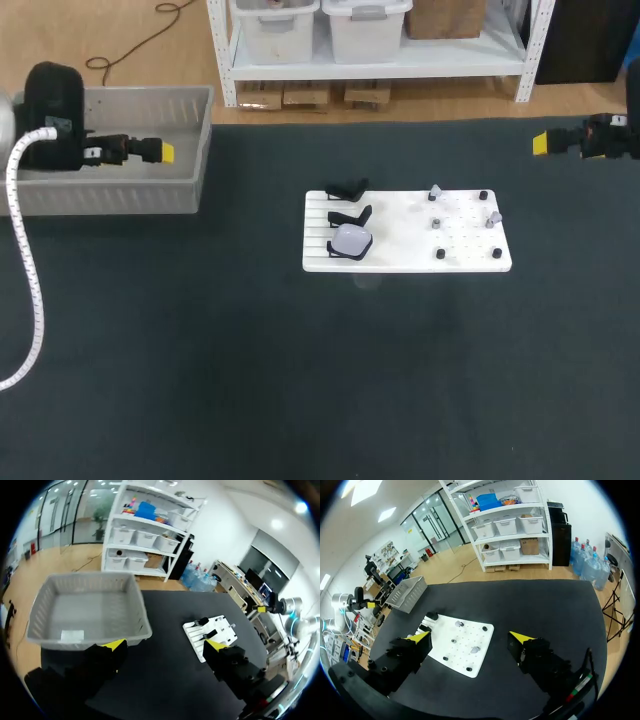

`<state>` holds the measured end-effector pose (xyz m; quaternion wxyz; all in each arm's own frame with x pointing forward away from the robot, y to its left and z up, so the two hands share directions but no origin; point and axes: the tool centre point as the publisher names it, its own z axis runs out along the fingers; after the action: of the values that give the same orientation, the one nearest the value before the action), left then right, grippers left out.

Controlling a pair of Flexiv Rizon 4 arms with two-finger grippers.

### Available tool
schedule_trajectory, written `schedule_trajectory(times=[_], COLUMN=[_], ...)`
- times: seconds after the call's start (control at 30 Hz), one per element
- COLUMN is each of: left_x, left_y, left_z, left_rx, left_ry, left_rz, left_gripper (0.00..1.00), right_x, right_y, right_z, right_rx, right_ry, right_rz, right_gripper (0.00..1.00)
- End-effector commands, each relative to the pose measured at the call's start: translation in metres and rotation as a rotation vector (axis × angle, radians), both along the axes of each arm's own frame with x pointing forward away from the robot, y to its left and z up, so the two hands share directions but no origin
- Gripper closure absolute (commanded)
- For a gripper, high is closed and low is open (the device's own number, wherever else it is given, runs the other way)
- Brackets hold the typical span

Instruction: Pick up each earbud case from the left stands, insert the matching earbuds, close the lid, and place the case in the box.

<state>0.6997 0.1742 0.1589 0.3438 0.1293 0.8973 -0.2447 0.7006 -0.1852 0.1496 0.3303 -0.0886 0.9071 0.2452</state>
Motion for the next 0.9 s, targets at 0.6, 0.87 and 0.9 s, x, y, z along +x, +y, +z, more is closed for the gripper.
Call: schedule_trajectory(times=[0.6,0.87,0.9], left_x=[-0.005,-0.009,-0.01], left_y=[-0.038,-0.056,-0.058], left_z=[0.017,0.012,0.01], left_rx=[-0.027,-0.047,-0.05], left_ry=[-0.254,-0.294,-0.293], left_rz=[-0.56,-0.783,-0.811], left_gripper=[0.0,0.0,0.0], right_x=[0.0,0.0,0.0], right_y=[0.0,0.0,0.0], right_z=[0.0,0.0,0.0], right_rx=[0.0,0.0,0.0], right_ry=[0.0,0.0,0.0], right_rz=[0.001,0.001,0.001], right_gripper=[0.0,0.0,0.0])
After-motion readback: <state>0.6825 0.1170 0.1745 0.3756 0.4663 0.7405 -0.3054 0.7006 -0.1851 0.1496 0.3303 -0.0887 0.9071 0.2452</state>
